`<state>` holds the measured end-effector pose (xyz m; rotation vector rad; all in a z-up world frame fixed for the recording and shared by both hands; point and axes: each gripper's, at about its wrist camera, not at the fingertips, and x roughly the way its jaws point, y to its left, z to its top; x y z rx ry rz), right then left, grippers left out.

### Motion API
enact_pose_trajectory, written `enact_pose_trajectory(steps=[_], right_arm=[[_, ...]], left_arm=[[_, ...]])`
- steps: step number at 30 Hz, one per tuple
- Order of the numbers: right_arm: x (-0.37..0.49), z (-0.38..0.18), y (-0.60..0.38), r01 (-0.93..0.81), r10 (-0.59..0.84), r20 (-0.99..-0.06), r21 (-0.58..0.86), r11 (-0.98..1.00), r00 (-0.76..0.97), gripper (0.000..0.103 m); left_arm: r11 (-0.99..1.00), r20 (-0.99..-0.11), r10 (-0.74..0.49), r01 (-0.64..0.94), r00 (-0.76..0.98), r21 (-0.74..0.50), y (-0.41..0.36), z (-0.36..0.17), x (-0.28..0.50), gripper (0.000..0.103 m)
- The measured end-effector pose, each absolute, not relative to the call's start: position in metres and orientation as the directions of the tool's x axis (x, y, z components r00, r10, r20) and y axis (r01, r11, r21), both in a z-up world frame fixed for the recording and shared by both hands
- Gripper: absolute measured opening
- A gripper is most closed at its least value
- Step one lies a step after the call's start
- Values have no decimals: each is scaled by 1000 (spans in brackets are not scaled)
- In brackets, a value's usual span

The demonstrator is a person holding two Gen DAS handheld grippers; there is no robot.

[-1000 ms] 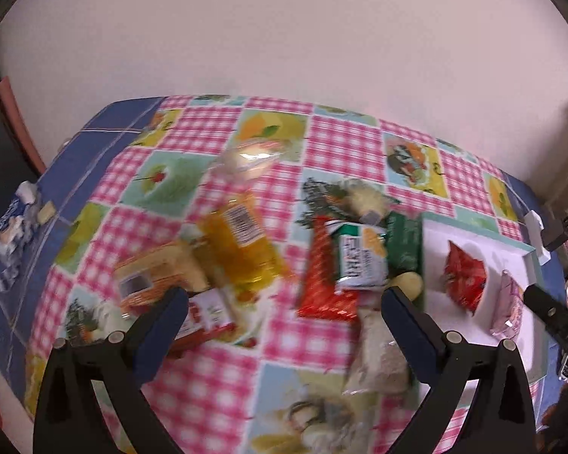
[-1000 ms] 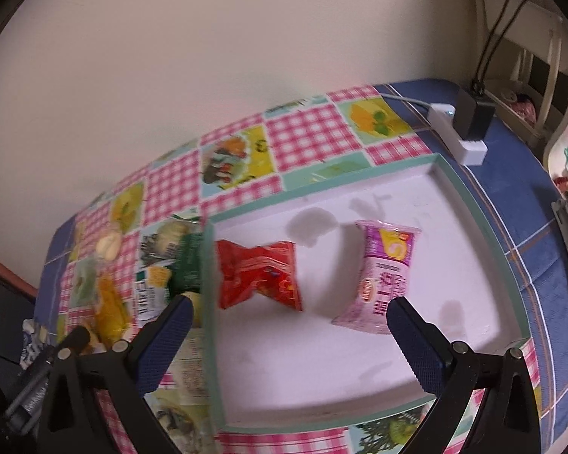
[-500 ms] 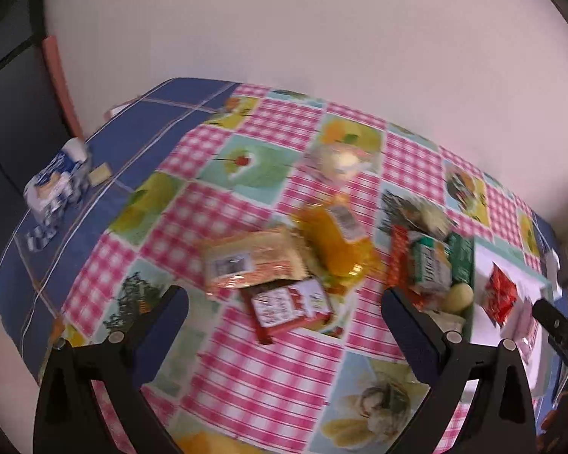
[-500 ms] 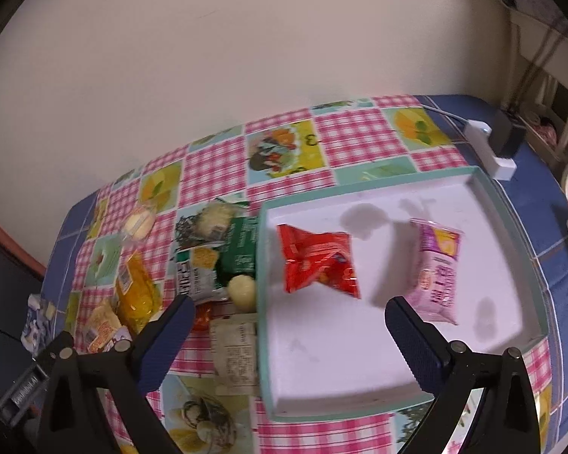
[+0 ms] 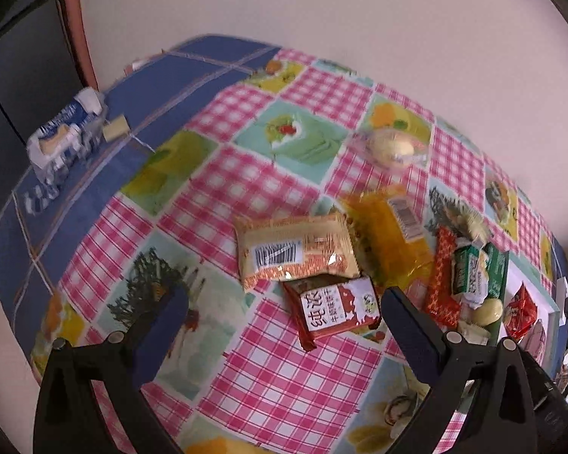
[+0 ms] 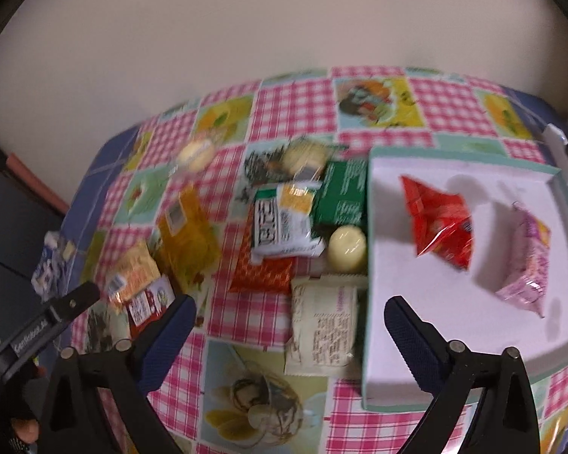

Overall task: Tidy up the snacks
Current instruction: 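Withdraw both tools from the tray back toward the snack pile, then grasp the milk biscuit pack with the left tool while the right tool grasps the white bread pack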

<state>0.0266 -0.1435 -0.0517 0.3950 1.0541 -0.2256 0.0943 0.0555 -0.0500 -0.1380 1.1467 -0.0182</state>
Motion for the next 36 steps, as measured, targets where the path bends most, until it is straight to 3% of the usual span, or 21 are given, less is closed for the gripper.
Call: enact_pose_trajectory(steps=[5,7,22,33,36], right_arm=[[31,-76,-143,376,37,-910,208,903,414,84],[33,-81,-145,382,41,-917,205,901,396,74],[45,-94,-151,399,-63,-940,81,913,335,68],[50,-108,-147,391,80,-940,214,895,331,68],[51,-108,-146,408,54,-942,194,892,331,68]], left_arm=[[989,-942,-110,-56,316,-135,47,-77,104,101],[986,-949,-124,-68,291,-150,47,-85,106,101],[969,-958,-192,-113,213,-220,48,-104,115,101],[967,-958,-202,-111,205,-227,42,-110,118,101],[968,-957,-205,-103,204,-229,41,-110,120,101]])
